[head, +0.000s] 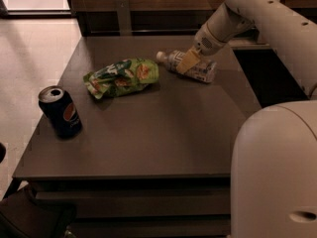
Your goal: Knock blue plastic bottle over
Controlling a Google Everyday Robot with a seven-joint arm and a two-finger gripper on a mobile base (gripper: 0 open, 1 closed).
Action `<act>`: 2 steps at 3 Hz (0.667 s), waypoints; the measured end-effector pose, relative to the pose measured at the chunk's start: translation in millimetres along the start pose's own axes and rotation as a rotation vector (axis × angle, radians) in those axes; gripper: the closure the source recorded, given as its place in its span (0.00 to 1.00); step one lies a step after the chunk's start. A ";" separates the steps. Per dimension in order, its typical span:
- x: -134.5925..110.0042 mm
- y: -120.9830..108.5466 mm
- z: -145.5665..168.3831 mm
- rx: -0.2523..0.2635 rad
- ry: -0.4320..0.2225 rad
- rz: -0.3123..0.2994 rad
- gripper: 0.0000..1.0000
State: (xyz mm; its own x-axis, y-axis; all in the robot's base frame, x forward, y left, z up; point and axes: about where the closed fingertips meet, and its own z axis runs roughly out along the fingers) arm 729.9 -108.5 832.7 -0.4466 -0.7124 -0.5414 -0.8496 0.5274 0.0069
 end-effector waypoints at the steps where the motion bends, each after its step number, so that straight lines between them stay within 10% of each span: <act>1: -0.5 0.6 1.8 -0.004 0.002 0.000 0.51; 2: -0.8 0.6 1.4 -0.004 0.002 0.000 0.29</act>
Offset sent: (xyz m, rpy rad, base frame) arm 0.0002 0.0016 -0.0025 0.0000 0.0037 0.0023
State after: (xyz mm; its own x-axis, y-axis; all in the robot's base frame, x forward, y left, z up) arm 730.2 -107.0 831.9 -0.4470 -0.7134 -0.5397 -0.8508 0.5255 0.0100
